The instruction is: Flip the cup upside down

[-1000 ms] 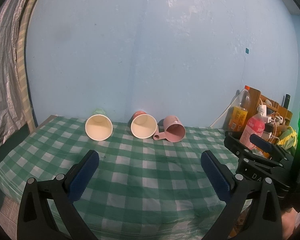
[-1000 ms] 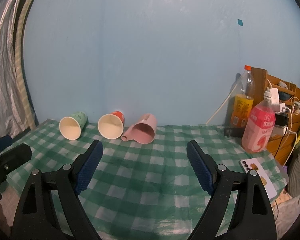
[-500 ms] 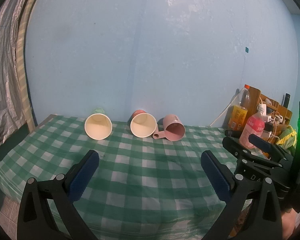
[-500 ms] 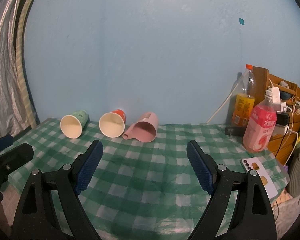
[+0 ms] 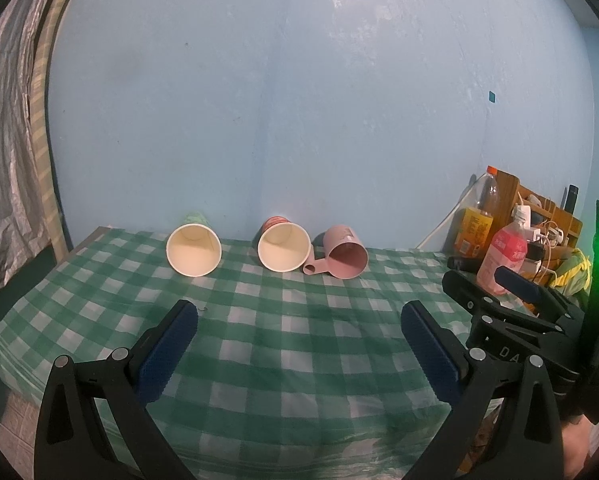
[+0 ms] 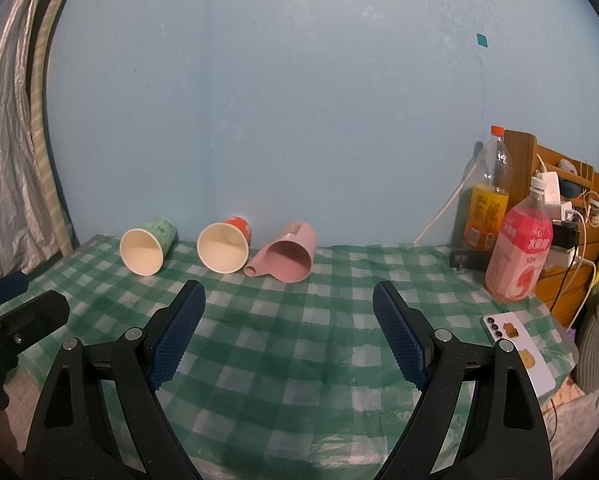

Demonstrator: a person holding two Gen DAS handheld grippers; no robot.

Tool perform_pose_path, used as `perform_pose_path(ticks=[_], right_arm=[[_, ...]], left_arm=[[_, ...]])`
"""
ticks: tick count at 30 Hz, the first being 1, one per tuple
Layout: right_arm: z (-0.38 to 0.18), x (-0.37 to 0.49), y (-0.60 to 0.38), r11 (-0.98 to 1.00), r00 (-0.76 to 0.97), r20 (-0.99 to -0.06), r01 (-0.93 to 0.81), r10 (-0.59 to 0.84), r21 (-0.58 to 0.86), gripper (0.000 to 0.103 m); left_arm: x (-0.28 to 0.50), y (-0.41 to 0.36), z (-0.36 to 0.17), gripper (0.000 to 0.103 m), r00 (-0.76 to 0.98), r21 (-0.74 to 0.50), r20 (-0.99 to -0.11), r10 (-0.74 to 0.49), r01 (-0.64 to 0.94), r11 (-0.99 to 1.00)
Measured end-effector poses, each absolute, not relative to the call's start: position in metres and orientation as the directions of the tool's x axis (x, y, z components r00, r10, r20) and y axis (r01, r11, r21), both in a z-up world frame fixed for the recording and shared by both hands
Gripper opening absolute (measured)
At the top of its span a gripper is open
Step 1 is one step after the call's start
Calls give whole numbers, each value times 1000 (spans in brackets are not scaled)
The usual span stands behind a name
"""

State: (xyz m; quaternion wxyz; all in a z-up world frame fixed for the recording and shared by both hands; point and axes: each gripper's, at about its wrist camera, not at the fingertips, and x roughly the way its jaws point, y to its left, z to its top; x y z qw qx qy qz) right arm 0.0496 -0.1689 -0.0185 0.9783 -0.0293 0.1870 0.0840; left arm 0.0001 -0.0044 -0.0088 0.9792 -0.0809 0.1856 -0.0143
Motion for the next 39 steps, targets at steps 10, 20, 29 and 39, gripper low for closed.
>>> perform_pose_path(ticks=[10,20,29,39], right_arm=[[-20,50,-171,985,916,-372,-172,152,-20,85],[-21,53,-174,985,911,-382,-172,155,-10,85],[-22,62,-178,985,901,-403,-172,159,4,85],[2,95,-206,985,887,-430,-172,169,31,86]], left_arm=[[-3,-13,-12,103,929,-156,-366,-62,4,988],[1,-14,-7,103,921,-159,-382,-70,9,987],[14,-18,-6,103,907,-166,-414,-74,5,986],[82,-30,23,103,872,-115,-484,-71,16,993]])
